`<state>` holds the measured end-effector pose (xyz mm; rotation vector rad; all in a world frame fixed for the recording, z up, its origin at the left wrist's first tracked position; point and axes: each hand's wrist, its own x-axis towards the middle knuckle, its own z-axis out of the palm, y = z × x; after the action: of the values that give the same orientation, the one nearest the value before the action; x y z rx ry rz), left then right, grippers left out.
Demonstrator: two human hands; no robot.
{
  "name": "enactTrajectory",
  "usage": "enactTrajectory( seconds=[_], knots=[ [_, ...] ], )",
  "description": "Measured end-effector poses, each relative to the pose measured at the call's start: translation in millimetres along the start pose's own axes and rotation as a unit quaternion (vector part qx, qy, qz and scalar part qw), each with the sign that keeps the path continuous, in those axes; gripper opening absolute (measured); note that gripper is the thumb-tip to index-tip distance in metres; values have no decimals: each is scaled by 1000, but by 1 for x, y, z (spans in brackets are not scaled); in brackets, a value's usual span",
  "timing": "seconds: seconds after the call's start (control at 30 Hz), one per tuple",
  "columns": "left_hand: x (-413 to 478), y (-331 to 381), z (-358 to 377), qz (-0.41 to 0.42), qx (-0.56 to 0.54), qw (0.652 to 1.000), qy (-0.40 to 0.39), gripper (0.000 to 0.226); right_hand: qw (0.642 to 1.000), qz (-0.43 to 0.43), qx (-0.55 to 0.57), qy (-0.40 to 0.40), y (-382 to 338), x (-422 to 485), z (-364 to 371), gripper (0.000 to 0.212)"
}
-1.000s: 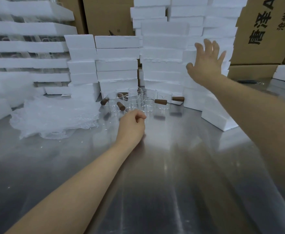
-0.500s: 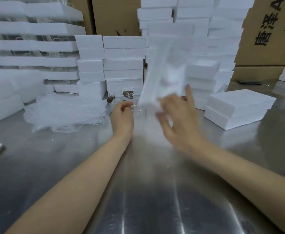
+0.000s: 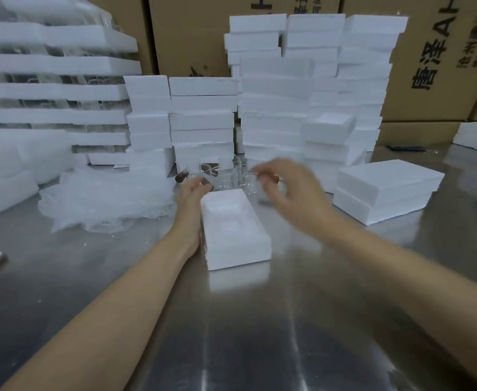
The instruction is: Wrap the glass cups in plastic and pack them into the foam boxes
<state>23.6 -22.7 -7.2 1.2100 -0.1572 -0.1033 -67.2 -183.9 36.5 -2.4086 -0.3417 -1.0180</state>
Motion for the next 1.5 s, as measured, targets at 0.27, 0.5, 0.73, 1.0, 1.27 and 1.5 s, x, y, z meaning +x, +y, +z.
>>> enactTrajectory(
  seconds=[0.27, 0.5, 0.73, 1.0, 1.27, 1.5],
  knots=[
    [5, -2, 0, 7, 47, 999, -8, 35, 882, 265, -387, -47, 125, 94, -69, 37],
    [10, -1, 1, -4, 29, 999, 19, 26, 945, 129, -275, 123, 87, 64, -67, 19],
    [10, -1, 0, 18, 54, 997, 54, 19, 963, 40, -181, -194, 18, -34, -63, 20],
    [11, 0, 2, 25, 61, 996, 60, 19, 894, 14, -180, -411, 4, -52, -64, 11],
    [11, -2, 1, 37, 67, 995, 67, 19, 978, 191, -8, -81, 42, 26, -45, 17],
    [15, -2, -2, 26, 79, 994, 65, 16, 939, 287, -86, -169, 105, 65, 28, 29]
  ],
)
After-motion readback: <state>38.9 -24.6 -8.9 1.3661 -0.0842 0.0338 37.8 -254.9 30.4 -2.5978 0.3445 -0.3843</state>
